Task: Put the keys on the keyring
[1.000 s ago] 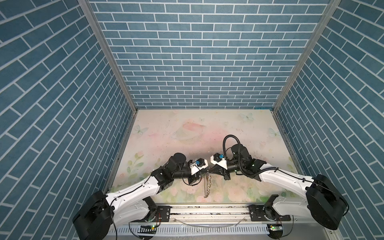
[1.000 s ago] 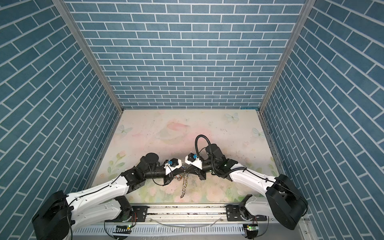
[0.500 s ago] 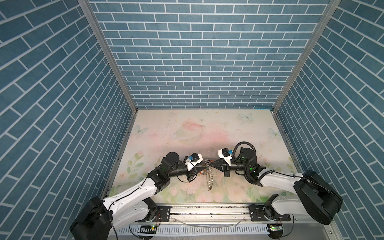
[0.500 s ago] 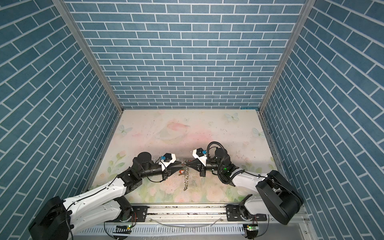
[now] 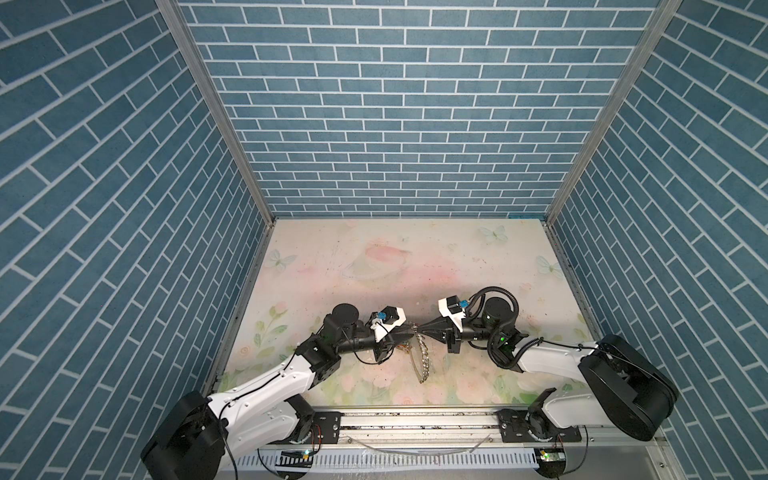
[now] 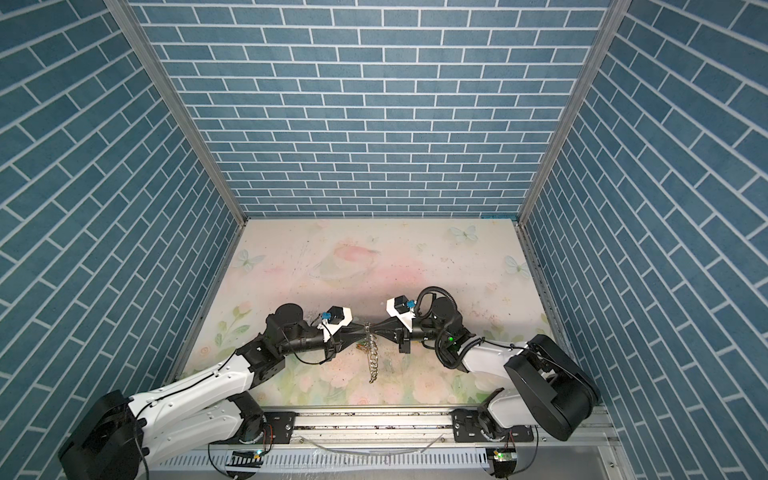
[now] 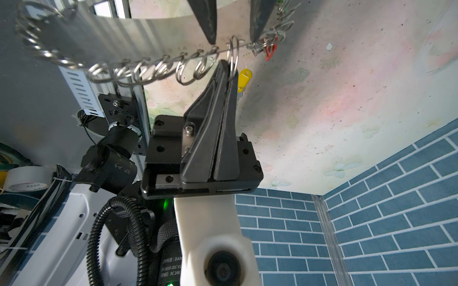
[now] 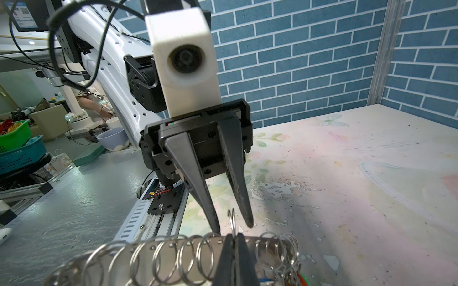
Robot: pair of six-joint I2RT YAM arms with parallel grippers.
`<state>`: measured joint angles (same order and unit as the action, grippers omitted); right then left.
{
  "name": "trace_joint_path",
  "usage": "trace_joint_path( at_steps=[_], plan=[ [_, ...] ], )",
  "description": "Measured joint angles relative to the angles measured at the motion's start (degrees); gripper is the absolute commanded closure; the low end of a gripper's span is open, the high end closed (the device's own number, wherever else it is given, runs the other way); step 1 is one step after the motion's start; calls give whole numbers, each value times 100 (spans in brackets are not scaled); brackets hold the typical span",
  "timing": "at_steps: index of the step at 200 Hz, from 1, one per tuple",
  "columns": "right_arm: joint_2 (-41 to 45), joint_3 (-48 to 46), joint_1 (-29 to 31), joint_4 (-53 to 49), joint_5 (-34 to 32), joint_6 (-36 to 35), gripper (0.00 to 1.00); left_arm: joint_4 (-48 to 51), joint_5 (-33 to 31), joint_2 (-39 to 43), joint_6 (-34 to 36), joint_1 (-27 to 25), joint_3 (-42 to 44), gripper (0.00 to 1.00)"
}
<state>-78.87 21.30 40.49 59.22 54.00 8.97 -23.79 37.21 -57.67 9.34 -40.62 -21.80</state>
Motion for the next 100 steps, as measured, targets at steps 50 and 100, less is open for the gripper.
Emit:
trace_joint_path(
  at_steps=[50, 100],
  plan=[
    [-107, 2, 33, 7, 39, 24, 100, -101, 142, -55, -81, 15, 0, 94],
    [-146, 2, 42, -52, 22, 0, 89, -35, 170, -175, -101, 35, -46, 100]
  ],
)
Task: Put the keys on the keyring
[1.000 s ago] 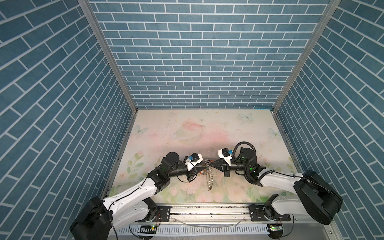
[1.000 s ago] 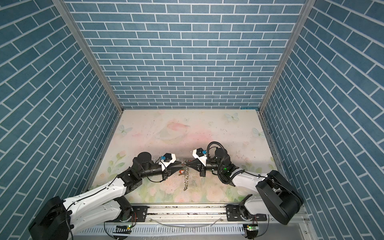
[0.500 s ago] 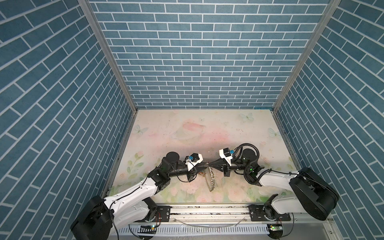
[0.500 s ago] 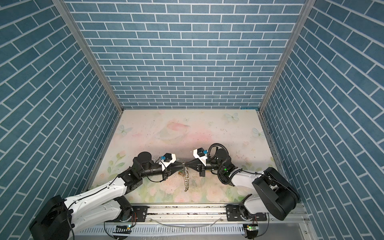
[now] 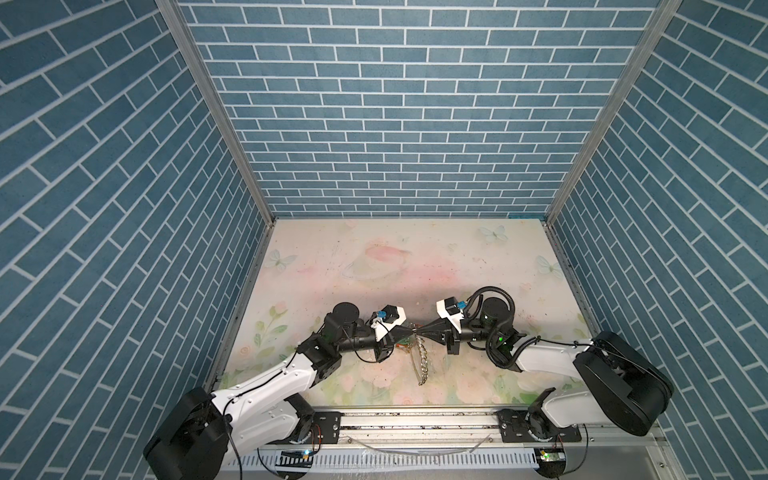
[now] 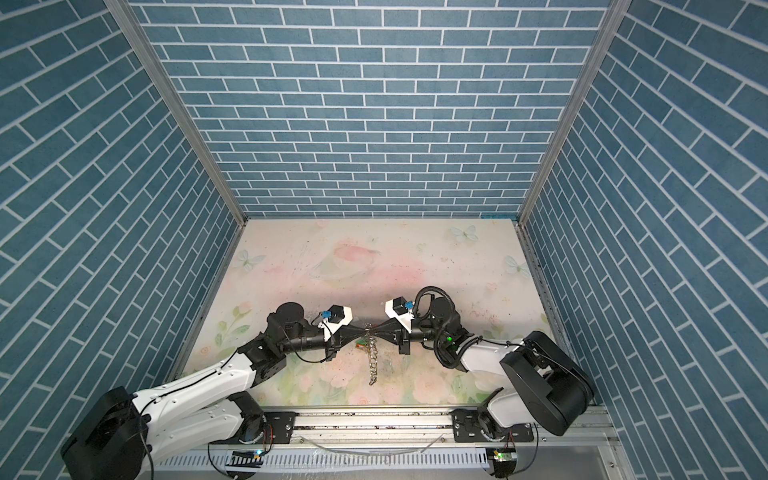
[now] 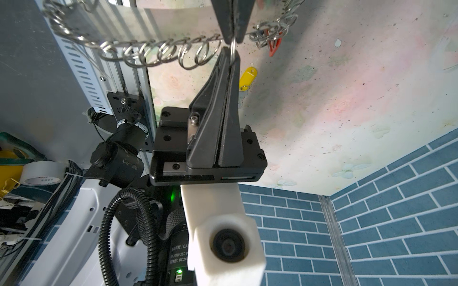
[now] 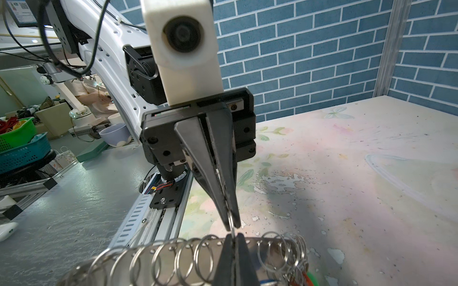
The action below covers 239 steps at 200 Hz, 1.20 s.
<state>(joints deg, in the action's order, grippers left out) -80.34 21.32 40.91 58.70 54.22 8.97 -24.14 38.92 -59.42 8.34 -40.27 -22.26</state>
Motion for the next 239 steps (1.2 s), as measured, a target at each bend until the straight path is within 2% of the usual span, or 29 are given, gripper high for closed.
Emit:
trace_joint_path(
  at_steps=[12, 25, 58, 77, 104, 156, 239],
  plan=[
    [66, 0, -7, -195, -63, -101, 76, 166, -44, -59, 52, -9, -87, 100],
    [393, 11, -7, -804, -225, -448, 72, 590, -232, -219, 201, -101, -315, 100],
    [1727, 184, -68, -2999, -885, -1779, 71, 1969, -675, -772, 763, -442, -1320, 100],
    [2087, 210, -197, -3521, -1051, -2144, 74, 2664, -765, -946, 1126, -476, -1832, 100],
    [2129, 223, -306, -4044, -1027, -2404, 78, 3432, -763, -1145, 1585, -476, -2415, 100],
    [2015, 221, -321, -3958, -636, -2378, 80, 4363, -435, -1526, 2120, -514, -2959, 100],
    [1690, 221, -321, -3447, -212, -2118, 84, 4664, -260, -1552, 2306, -619, -3042, 100]
  ],
)
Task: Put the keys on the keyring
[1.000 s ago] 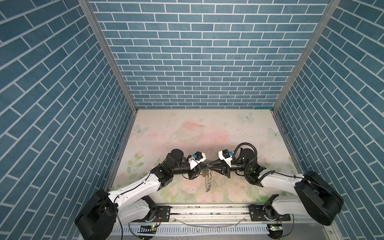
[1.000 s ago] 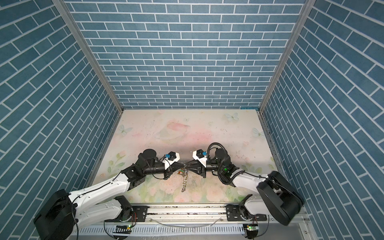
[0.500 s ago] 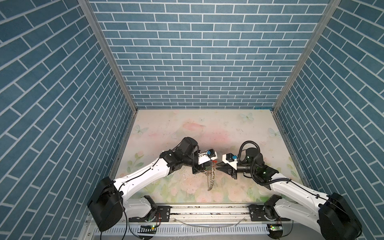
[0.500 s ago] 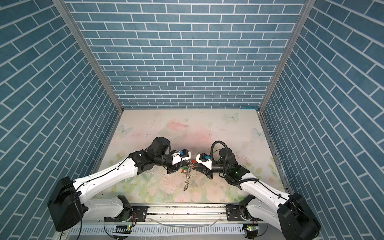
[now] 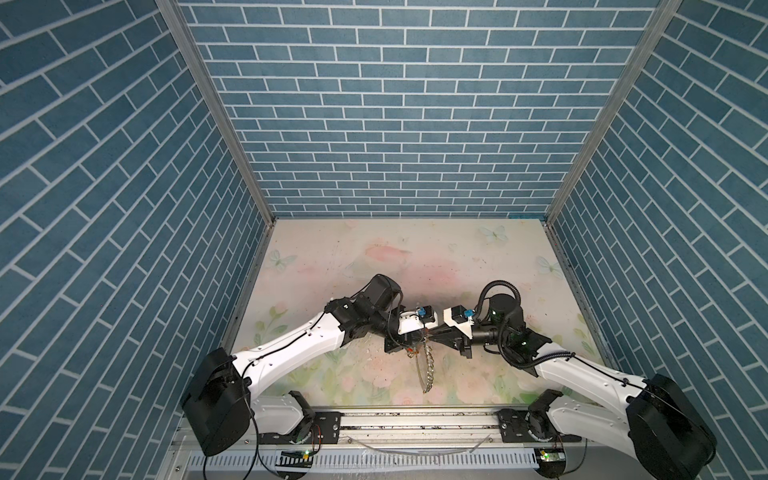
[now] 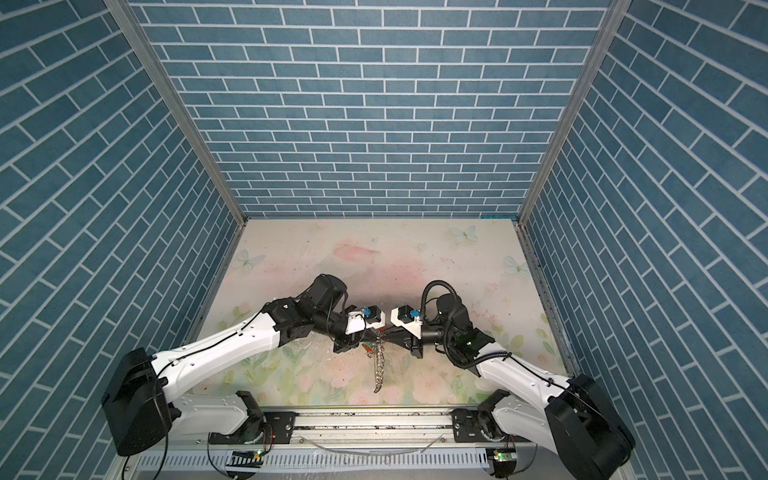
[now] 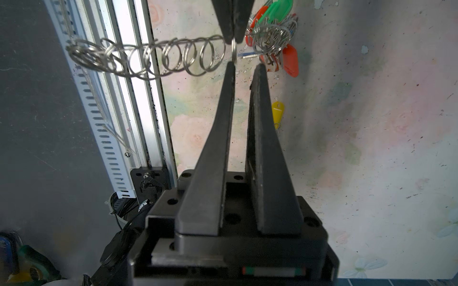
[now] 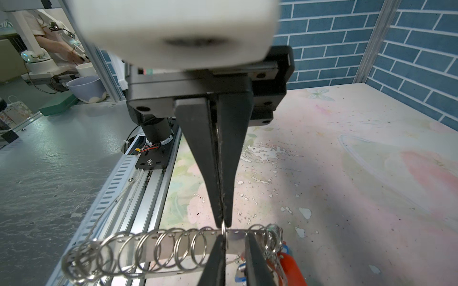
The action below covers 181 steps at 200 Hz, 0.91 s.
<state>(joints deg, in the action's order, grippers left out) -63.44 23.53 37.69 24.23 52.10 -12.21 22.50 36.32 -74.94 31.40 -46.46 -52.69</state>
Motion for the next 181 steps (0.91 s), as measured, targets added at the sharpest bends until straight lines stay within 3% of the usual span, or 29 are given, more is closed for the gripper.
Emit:
trace_joint_path(
  at_steps=[65, 120, 140, 158, 170, 181],
  plan=[
    [-271, 0, 31, 50, 214, 48, 84, 15, -4, 0, 15, -7, 0, 100],
    [-407, 2, 120, 68, 236, 140, 100, 15, -7, 0, 9, -7, 0, 100],
    [-455, 2, 131, 94, 234, 146, 100, 28, -28, 0, -9, -4, 9, 100],
    [-461, -2, 122, 186, 173, 238, 100, -103, -85, 24, -98, 0, 70, 96],
    [-487, -20, 79, 361, 129, 413, 100, -334, -151, 136, -197, 13, 214, 84],
    [-562, -103, 20, 750, 98, 675, 100, -651, -188, 328, -358, 28, 431, 79]
  ],
)
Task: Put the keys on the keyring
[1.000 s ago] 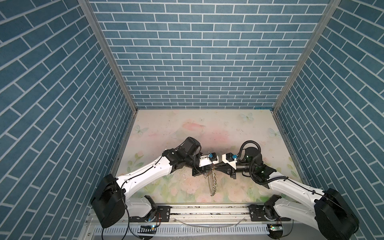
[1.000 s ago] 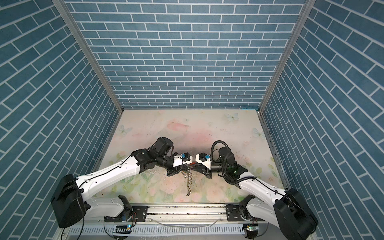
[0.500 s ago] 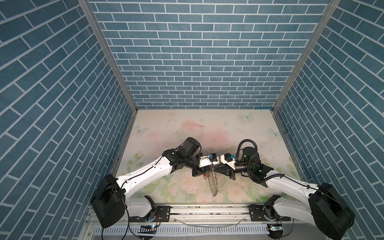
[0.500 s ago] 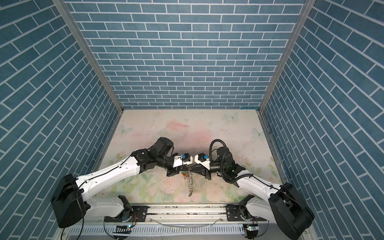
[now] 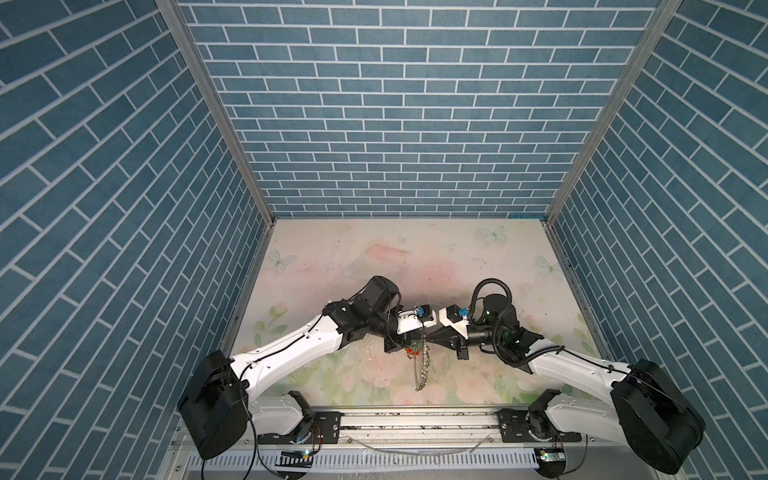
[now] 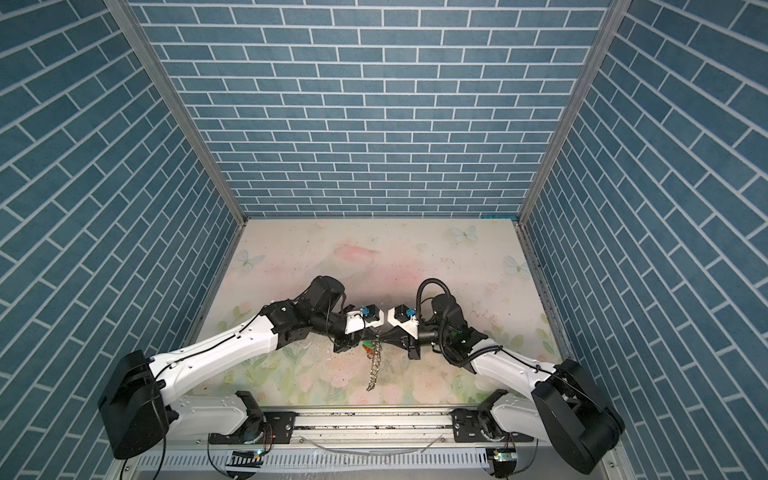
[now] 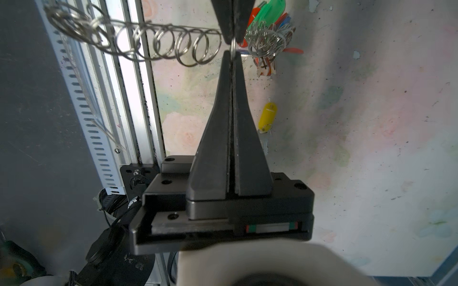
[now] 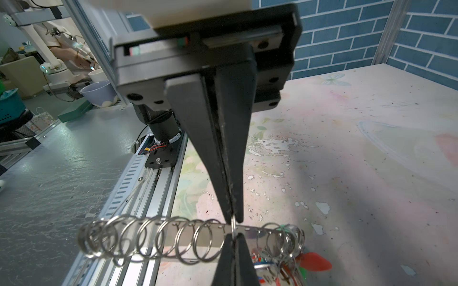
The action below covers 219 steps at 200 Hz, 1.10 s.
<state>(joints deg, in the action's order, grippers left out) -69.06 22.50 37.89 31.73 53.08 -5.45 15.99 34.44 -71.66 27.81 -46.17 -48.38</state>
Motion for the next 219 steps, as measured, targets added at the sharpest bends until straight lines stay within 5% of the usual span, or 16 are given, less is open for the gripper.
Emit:
trace_joint_path(
  at_steps=[24, 75, 219],
  plan=[
    [-422, -341, -129, 1316, -42, 684, 100, -811, -55, 573, -356, 107, 614, 73],
    [-1567, -675, -168, 3635, -98, 1794, 100, -1908, -181, 918, -861, 302, 1325, 75],
    [-1506, -715, -96, 4380, 17, 1875, 100, -2765, 809, 385, -1143, 662, 1456, 88]
  ],
)
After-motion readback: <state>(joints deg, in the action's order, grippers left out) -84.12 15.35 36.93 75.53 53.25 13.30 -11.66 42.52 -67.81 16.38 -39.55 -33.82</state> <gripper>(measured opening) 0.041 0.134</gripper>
